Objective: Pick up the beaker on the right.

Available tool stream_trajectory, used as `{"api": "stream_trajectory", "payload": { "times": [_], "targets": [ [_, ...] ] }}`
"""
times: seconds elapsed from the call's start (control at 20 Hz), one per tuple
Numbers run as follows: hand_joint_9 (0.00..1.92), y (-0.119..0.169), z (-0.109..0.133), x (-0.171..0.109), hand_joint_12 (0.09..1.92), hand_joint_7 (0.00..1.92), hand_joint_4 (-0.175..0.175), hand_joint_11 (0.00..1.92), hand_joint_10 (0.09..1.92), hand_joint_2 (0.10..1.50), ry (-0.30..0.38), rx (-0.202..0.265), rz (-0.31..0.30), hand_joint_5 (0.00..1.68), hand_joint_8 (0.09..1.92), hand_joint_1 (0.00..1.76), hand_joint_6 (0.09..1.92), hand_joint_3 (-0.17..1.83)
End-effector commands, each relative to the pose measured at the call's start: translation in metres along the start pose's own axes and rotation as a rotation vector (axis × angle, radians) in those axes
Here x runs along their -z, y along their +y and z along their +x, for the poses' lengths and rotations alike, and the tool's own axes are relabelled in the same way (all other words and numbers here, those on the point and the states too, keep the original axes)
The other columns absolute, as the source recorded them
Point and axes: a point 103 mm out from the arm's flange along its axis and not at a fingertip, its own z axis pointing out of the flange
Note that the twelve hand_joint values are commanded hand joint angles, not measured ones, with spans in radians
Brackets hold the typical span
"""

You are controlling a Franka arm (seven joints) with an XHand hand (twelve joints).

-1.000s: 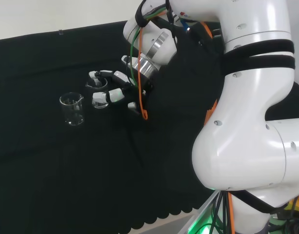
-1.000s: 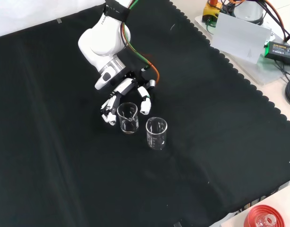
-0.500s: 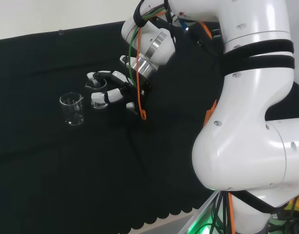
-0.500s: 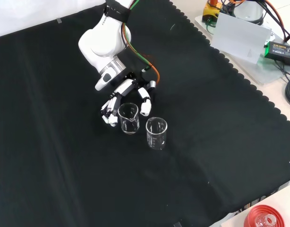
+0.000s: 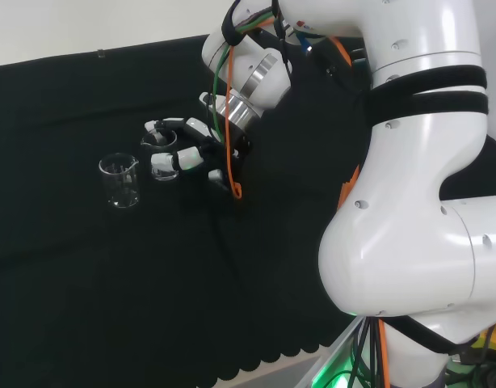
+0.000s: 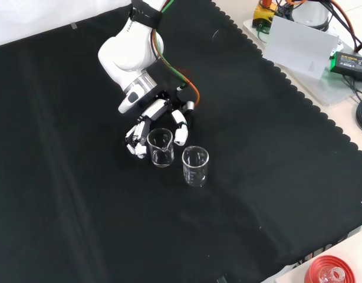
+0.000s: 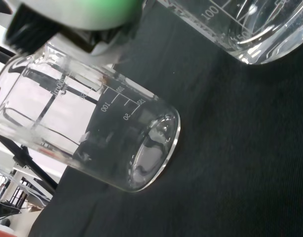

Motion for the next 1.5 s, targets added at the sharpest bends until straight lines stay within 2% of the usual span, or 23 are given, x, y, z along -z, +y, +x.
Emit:
{"api": "stream_trajectory", "payload": {
  "times": [0.05, 0.7, 1.05, 1.5],
  "targets": [
    [0.45, -0.0004, -0.0059, 0.0014, 1.24, 0.39, -0.084, 0.00, 0.69, 0.45, -0.002, -0.008, -0.001, 0.50, 0.73, 0.95, 0.13, 0.69],
    [0.46, 0.0030, -0.0072, 0.0019, 1.26, 0.41, -0.076, 0.00, 0.68, 0.45, 0.025, -0.009, -0.015, 0.51, 0.73, 0.95, 0.16, 0.69],
    [0.51, 0.0041, -0.0069, -0.0014, 1.31, 0.47, -0.058, 0.00, 0.64, 0.47, 0.043, -0.002, -0.013, 0.41, 0.69, 0.94, 0.54, 0.67],
    [0.51, 0.0070, -0.0061, -0.0007, 1.32, 0.48, -0.059, 0.00, 0.64, 0.47, 0.082, 0.010, -0.007, 0.39, 0.69, 0.95, 0.59, 0.66]
  ]
}}
